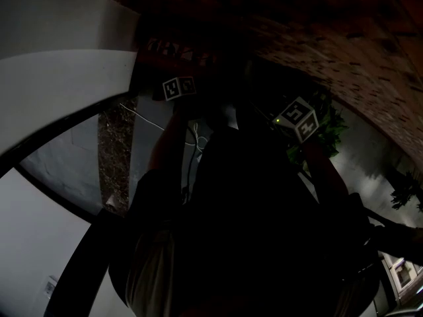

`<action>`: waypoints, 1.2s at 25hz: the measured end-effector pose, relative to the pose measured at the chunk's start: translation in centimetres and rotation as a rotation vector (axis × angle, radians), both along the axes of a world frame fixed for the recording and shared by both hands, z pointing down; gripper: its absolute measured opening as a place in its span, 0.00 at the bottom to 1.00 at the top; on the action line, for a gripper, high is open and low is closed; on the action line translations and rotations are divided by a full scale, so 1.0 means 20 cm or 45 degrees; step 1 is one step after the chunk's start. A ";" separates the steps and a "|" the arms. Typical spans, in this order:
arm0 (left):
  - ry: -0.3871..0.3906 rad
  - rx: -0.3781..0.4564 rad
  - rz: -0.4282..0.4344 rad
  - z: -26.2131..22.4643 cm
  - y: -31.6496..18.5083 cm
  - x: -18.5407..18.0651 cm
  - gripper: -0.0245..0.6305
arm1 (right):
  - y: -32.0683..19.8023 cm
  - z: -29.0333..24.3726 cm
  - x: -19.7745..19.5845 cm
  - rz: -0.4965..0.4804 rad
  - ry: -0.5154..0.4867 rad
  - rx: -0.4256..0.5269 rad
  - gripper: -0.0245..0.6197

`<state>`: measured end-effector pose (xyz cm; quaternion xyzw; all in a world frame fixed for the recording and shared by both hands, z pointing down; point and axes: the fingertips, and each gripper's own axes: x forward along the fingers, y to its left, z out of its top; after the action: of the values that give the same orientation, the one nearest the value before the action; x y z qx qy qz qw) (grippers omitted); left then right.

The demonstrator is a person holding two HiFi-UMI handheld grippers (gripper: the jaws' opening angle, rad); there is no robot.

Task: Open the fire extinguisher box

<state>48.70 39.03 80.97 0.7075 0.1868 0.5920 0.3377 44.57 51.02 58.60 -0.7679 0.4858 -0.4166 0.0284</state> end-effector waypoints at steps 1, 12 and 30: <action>0.014 0.016 0.032 -0.02 0.00 0.00 0.36 | -0.01 0.00 0.00 0.005 0.005 0.013 0.04; 0.082 0.071 0.218 -0.24 0.03 0.02 0.36 | -0.02 -0.06 0.02 0.089 0.058 0.099 0.04; 0.379 0.146 0.477 -0.61 0.14 0.25 0.36 | -0.02 -0.09 -0.09 0.111 0.033 0.093 0.04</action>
<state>53.77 41.80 68.72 0.7579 0.3287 0.5431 0.1502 42.68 50.54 56.72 -0.7922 0.4670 -0.3867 0.0684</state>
